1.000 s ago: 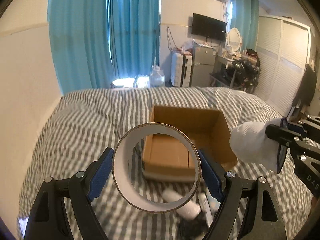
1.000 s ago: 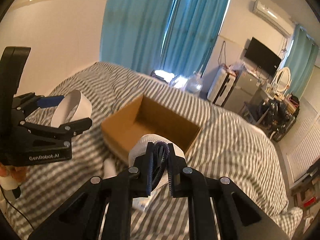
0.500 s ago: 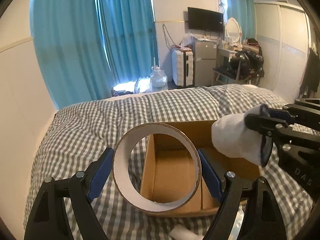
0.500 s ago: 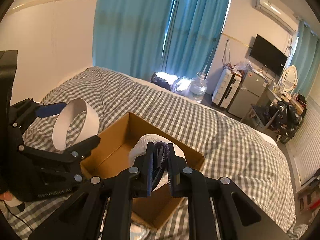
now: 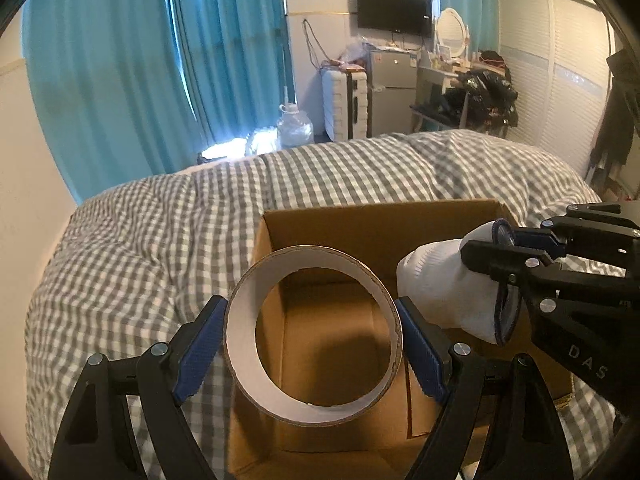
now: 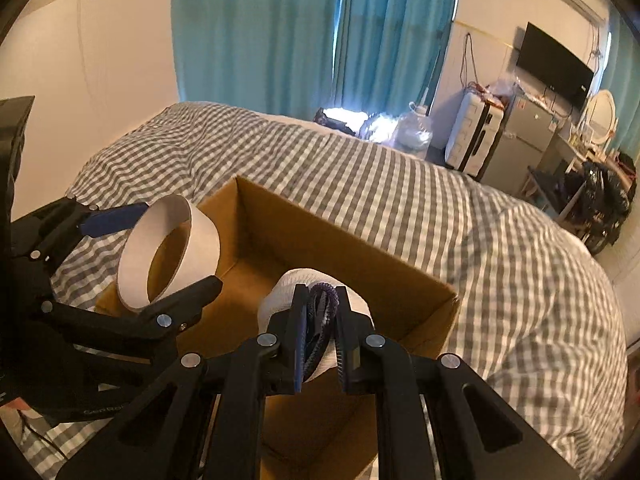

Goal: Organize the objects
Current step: 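Carry the tape roll and sock into the box and open both tools, then grasp the black cup with the left tool while the right tool grasps the white tube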

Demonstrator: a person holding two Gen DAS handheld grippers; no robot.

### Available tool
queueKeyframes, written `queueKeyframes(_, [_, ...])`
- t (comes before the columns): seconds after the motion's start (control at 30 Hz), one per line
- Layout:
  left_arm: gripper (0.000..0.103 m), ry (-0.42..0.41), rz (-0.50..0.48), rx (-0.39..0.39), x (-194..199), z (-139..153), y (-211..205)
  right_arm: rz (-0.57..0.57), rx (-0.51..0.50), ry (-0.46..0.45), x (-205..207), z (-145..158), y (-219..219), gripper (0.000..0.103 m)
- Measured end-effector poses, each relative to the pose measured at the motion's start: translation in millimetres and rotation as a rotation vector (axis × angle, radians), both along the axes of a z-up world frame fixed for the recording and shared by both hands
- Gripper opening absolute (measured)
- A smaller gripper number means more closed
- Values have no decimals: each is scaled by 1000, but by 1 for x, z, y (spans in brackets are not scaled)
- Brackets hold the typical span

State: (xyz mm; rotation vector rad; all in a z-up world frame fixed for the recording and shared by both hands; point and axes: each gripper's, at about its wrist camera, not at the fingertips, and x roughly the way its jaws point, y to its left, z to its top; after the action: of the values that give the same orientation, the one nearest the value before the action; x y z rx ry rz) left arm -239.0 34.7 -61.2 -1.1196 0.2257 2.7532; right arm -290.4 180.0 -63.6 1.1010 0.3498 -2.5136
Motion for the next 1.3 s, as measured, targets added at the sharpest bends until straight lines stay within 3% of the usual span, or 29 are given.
queueKeyframes(0.1, [91, -23, -14, 0, 2, -5, 2, -3, -45, -19, -1, 0, 9, 17])
queueKeyframes(0.13, [100, -27, -15, -1, 3, -5, 3, -7, -60, -15, 2, 3, 11, 25])
queueKeyframes(0.17, [101, -28, -9, 3, 6, -4, 3, -13, -65, -7, 4, 6, 12, 31])
queueKeyframes(0.23, [101, -39, -3, 17, 9, -1, 3, -26, -74, 21, 12, 17, 16, 59])
queueKeyframes(0.27, [101, -49, 0, 22, 11, 1, 3, -31, -84, 39, 17, 25, 18, 62])
queueKeyframes(0.37, [101, -75, 10, 52, 19, 10, -1, -39, -102, 66, 30, 44, 25, 63])
queueKeyframes(0.57, [101, -44, 40, 90, 49, 46, -15, -67, -99, 109, 64, 79, 37, 65])
queueKeyframes(0.93, [101, 24, 112, 68, 118, 99, -39, -48, -85, 168, 134, 128, 37, 71])
queueKeyframes(1.13, [101, 43, 136, 53, 158, 106, -43, -8, -58, 174, 176, 134, 33, 72])
queueKeyframes(1.3, [101, 44, 158, 40, 184, 94, -45, 8, -43, 158, 199, 121, 35, 74])
